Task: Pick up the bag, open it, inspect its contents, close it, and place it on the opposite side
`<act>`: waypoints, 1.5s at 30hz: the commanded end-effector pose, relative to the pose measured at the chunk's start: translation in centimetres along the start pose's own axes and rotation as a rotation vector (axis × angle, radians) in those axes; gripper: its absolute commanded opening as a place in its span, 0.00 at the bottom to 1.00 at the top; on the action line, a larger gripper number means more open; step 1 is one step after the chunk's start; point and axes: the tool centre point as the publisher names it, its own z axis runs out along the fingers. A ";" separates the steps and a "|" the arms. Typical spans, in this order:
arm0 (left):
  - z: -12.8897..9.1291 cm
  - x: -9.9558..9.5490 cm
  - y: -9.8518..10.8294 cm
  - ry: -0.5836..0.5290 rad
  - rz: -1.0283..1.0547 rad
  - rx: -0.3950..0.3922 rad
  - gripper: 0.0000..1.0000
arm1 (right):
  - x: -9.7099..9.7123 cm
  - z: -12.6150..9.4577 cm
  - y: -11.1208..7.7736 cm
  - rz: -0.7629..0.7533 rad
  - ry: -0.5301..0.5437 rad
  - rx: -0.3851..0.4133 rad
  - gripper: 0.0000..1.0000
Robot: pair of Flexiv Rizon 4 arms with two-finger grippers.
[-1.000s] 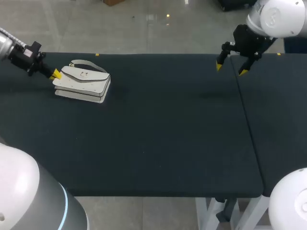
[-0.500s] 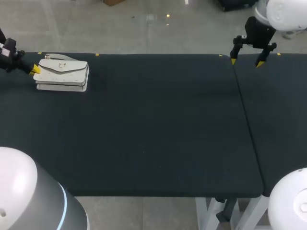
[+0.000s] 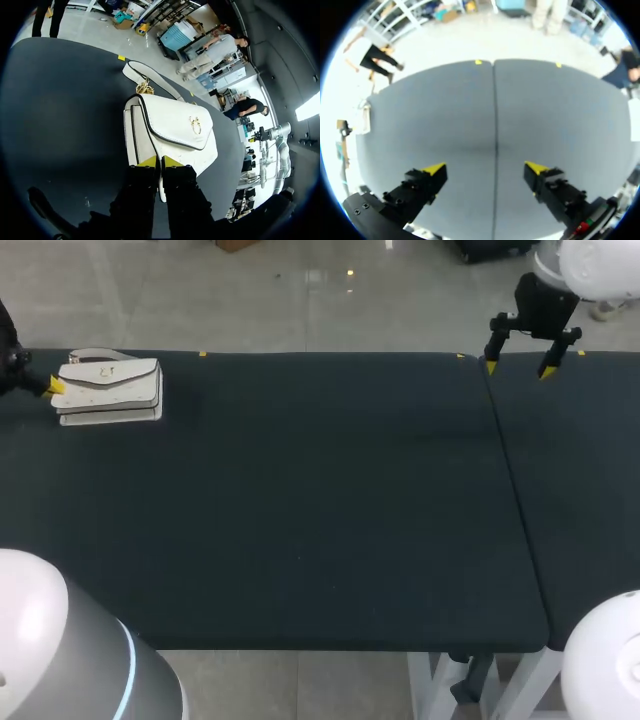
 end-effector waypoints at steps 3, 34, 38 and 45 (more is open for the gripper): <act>0.3 -0.5 -0.6 0.228 0.002 -0.779 1.00 | 0.3 0.0 0.1 -0.001 -0.007 0.007 1.00; -7.7 12.9 5.6 -0.426 -0.171 -0.820 1.00 | -0.4 -0.7 -1.3 0.003 -0.041 -0.018 1.00; -8.1 14.5 5.8 -0.499 -0.194 -0.787 1.00 | -0.4 -0.7 -1.3 0.003 -0.041 -0.018 1.00; -8.7 17.0 6.4 -0.574 -0.169 -0.695 1.00 | -0.4 -0.7 -1.3 0.003 -0.041 -0.018 1.00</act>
